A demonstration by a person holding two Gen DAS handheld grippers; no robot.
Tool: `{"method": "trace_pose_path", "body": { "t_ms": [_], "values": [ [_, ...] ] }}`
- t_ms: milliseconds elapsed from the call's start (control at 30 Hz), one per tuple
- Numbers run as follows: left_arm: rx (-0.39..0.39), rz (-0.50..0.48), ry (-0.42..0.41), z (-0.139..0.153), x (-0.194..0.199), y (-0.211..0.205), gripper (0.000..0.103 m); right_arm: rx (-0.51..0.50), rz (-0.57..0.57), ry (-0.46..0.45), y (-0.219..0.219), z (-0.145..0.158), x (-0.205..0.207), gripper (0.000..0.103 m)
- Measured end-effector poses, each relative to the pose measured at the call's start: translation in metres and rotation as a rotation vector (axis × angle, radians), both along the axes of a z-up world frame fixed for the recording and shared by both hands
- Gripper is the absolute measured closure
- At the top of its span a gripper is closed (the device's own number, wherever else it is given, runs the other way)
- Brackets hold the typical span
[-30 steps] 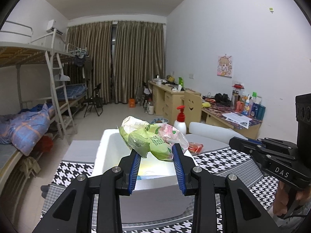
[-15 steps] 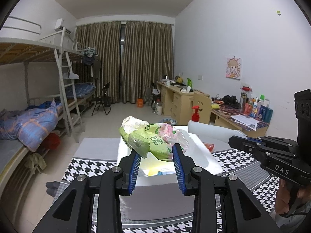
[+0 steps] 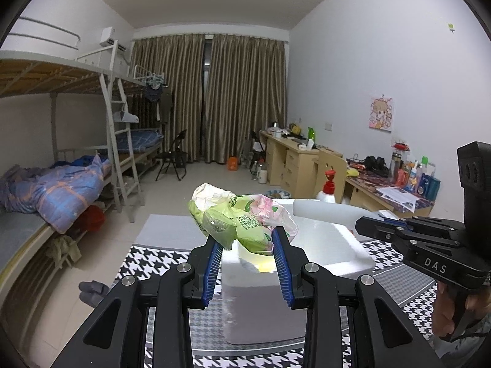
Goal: Organize soft objects
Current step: 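Lower the foam roll into the box and open the right tool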
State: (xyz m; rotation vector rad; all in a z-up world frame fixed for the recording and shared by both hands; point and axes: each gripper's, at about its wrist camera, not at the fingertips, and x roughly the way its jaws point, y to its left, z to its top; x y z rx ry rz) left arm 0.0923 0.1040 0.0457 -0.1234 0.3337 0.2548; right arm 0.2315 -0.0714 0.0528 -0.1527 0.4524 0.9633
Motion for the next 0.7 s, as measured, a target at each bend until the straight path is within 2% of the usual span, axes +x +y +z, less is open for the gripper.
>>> {"method": "trace_pose_path", "body": {
  "t_ms": [700],
  "values": [
    [-0.025, 0.054, -0.012, -0.006, -0.013, 0.032, 0.068, -0.052, -0.037, 0.046, 0.038, -0.010, 0.012, 0.094]
  ]
}}
